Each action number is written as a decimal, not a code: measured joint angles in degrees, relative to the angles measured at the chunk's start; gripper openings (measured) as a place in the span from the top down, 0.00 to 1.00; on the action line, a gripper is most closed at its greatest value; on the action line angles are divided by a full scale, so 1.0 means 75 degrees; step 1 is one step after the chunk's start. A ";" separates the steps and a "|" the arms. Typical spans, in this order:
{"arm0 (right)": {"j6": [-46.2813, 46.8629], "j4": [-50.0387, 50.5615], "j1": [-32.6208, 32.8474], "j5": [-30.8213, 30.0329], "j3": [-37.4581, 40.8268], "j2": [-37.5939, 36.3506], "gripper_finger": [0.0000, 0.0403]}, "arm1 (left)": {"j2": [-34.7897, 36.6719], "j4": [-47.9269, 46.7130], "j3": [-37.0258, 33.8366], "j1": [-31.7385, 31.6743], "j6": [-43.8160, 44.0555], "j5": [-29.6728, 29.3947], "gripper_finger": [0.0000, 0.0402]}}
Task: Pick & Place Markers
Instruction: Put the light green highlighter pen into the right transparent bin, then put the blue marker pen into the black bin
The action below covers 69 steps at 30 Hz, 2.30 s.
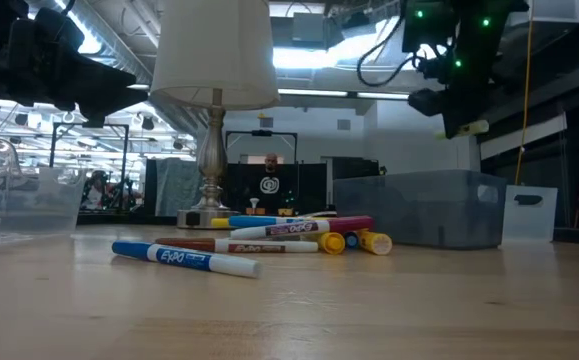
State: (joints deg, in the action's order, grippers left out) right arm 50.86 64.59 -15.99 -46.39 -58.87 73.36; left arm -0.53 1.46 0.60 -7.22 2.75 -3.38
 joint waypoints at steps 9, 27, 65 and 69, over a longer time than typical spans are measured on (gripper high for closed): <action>0.0363 -0.0326 0.0000 0.0025 0.1072 0.0003 0.83 | 0.0000 0.0002 -0.0003 0.0000 0.0002 0.0000 0.40; 0.0351 -0.0959 -0.0695 0.0210 0.2248 0.0003 0.82 | 0.0002 0.0000 -0.0003 0.0000 -0.0003 0.0000 0.40; -0.0596 -0.1544 -0.1504 0.0478 0.2224 0.0003 0.72 | 0.0001 0.0002 0.0000 -0.0001 -0.0003 0.0000 0.40; -0.0897 -0.1547 -0.1498 0.0553 0.1719 0.0000 0.72 | 0.0000 0.0001 -0.0003 -0.0001 -0.0003 0.0000 0.40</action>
State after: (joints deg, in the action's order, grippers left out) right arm 44.14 52.99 -27.22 -42.24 -45.98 73.36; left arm -0.53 1.47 0.58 -7.23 2.72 -3.38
